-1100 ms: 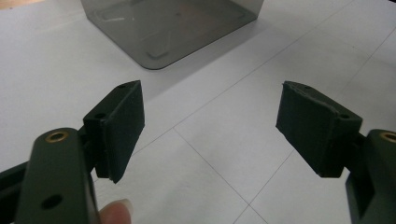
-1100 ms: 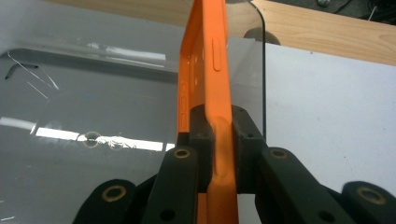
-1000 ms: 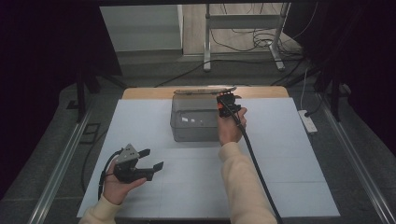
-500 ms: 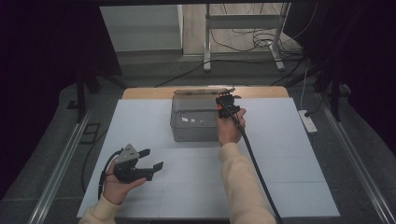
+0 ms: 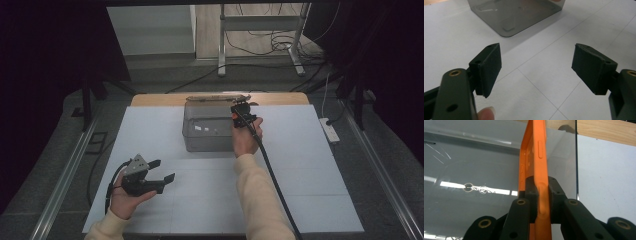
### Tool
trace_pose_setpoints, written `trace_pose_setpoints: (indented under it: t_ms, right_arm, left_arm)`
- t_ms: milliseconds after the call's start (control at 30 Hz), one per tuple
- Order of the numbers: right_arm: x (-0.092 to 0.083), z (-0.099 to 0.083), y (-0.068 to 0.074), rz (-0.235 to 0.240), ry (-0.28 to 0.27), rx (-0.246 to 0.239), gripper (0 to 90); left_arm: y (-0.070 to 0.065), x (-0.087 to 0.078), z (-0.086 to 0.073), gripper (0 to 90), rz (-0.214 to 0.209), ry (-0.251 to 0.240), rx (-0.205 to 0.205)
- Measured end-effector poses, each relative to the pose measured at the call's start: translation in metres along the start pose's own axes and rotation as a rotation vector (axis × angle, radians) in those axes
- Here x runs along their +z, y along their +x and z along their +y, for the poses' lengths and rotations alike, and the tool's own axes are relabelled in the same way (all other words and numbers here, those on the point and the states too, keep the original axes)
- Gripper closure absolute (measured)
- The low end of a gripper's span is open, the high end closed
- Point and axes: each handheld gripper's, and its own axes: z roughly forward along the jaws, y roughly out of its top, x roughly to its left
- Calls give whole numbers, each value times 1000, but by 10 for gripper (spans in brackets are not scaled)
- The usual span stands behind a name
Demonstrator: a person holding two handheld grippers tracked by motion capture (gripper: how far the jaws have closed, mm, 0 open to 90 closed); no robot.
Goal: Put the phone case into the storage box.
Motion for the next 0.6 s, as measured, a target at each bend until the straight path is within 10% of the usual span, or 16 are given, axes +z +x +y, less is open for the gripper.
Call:
trace_pose_setpoints:
  t_ms: [600]
  right_arm:
    - [-1, 0, 4, -45, 17, 8, 811]
  left_arm:
    - [0, -1, 0, 241, 1, -5, 1]
